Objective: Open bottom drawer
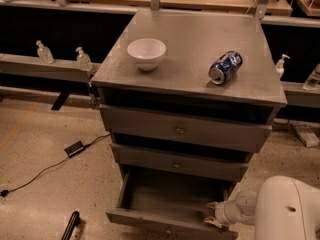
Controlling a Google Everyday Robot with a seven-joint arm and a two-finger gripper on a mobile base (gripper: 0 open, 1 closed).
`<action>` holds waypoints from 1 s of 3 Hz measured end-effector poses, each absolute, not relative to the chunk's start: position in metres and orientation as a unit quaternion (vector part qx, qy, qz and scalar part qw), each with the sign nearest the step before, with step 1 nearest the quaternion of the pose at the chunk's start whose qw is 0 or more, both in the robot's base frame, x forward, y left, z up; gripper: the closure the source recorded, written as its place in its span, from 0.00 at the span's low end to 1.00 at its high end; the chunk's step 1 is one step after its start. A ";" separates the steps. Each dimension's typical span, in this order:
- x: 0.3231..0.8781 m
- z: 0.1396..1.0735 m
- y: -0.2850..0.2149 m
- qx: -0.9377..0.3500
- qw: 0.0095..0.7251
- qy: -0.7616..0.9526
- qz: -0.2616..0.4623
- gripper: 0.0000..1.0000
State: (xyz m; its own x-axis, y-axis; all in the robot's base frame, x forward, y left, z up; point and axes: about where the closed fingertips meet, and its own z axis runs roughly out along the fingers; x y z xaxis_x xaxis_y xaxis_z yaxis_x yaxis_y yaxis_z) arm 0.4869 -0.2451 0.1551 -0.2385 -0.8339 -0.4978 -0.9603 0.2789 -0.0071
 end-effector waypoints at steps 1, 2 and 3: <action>0.490 0.155 -0.245 -0.581 0.208 0.772 0.152 0.00; 0.494 0.155 -0.245 -0.581 0.208 0.772 0.152 0.00; 0.496 0.155 -0.245 -0.581 0.208 0.772 0.152 0.17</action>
Offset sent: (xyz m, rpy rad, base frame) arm 0.0859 0.0382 -0.0110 0.1492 -0.1952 0.0101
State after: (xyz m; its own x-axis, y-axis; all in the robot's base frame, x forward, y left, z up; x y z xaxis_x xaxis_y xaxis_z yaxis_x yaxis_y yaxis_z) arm 0.4961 -0.2451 0.1550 -0.2385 -0.8335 -0.4984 -0.9603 0.2790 -0.0071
